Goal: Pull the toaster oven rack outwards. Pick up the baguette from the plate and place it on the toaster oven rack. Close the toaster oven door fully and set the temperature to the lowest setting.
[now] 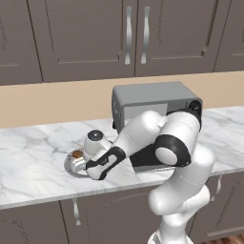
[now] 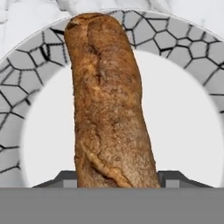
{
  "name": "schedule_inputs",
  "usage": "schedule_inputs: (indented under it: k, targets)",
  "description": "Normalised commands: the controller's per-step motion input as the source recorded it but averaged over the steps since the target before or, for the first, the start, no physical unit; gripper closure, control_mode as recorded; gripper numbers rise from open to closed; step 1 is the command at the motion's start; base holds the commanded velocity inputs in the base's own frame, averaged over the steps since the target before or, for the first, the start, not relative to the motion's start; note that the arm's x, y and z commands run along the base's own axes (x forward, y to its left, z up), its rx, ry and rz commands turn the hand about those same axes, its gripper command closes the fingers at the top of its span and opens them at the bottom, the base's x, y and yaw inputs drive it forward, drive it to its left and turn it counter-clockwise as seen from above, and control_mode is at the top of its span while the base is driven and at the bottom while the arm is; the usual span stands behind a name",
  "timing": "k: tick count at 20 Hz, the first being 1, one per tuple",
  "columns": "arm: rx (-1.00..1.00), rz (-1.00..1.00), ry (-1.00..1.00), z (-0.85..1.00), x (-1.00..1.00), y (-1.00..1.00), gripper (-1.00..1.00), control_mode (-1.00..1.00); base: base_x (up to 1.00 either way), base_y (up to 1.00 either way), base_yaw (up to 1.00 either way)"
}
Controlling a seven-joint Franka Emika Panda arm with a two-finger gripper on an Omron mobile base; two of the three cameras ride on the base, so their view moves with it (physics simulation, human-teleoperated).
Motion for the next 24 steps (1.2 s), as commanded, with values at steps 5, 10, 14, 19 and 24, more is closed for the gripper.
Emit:
schedule_inputs:
  k: [5, 10, 14, 19, 24]
  targets:
    - [0.00, 0.08, -0.17, 0.69, -0.35, 0.00, 1.00, -1.00, 0.00, 0.00, 0.00]
    - [0.00, 0.26, -0.17, 0.96, -0.19, -0.22, 1.00, -1.00, 0.00, 0.00, 0.00]
    - [-0.01, 0.37, 0.00, 0.94, -0.20, -0.33, 1.00, -1.00, 0.00, 0.00, 0.00]
    - [-0.11, 0.33, 0.00, 0.80, -0.30, -0.21, 1.00, -1.00, 0.00, 0.00, 0.00]
    - [-0.23, 0.26, -0.05, 0.70, -0.42, -0.08, 1.00, -1.00, 0.00, 0.00, 0.00]
